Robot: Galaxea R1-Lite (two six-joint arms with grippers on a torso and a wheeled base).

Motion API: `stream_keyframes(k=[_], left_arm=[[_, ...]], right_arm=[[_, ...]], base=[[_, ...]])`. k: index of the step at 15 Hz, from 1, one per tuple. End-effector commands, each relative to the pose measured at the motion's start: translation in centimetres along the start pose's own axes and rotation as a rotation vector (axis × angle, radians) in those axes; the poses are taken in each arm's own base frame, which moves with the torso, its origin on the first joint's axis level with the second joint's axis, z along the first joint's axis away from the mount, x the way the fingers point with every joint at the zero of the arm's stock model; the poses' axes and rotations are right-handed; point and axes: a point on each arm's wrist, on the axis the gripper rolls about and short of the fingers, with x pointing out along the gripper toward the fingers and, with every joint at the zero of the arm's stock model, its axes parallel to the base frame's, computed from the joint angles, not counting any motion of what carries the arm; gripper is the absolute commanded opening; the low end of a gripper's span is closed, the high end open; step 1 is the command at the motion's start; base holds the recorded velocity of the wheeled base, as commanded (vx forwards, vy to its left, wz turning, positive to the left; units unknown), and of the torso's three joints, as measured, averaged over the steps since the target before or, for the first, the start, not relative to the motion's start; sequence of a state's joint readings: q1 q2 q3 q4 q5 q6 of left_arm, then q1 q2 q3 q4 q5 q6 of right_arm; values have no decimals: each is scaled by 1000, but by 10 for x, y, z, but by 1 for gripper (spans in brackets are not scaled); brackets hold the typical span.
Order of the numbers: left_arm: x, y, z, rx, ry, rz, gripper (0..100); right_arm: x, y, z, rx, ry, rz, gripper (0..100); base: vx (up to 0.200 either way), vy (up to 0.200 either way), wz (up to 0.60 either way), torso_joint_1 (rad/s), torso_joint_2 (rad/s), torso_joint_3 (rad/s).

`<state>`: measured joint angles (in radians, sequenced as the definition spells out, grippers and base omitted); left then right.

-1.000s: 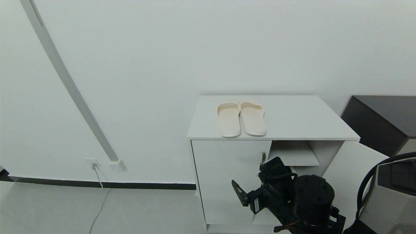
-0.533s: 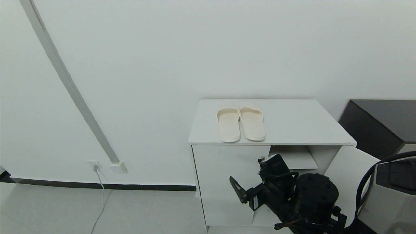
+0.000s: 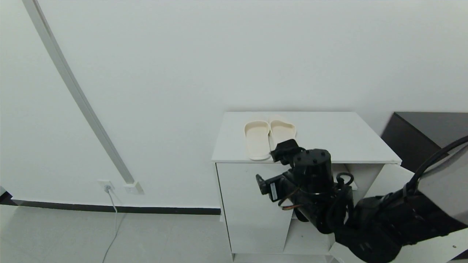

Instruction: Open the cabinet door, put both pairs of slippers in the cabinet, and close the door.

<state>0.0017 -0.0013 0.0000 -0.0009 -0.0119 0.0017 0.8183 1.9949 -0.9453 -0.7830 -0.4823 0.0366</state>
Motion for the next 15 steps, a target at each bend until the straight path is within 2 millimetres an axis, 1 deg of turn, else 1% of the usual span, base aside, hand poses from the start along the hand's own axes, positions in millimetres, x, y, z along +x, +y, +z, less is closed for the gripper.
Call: stream_keyframes(k=[1,2,3,4,6,10,15], left_arm=[[0,0,0,0,1,1,0],[0,0,0,0,1,1,0],[0,0,0,0,1,-1,0],[0,0,0,0,1,-1,0],[0,0,0,1,1,-1,0],[0,0,0,4,1,1,0],[0,0,0,6,1,-2,0]], right_arm=[[-5,1,51,135,-60,-93,100],[-9,0,58,167,-38,-93,100],[-10,0,59,170,-32,-94,100],[-11,0,66,209,32,-104,100],[-11,0,67,217,71,-111,100],[-11,1,65,213,74,-114,100],[-9,1,63,210,78,-120,100]], base=[[0,0,0,0,0,0],[0,0,0,0,0,0],[0,0,0,0,0,0],[0,0,0,0,0,0],[0,0,0,0,0,0],[0,0,0,0,0,0],[200,0,0,-2,-1,2]])
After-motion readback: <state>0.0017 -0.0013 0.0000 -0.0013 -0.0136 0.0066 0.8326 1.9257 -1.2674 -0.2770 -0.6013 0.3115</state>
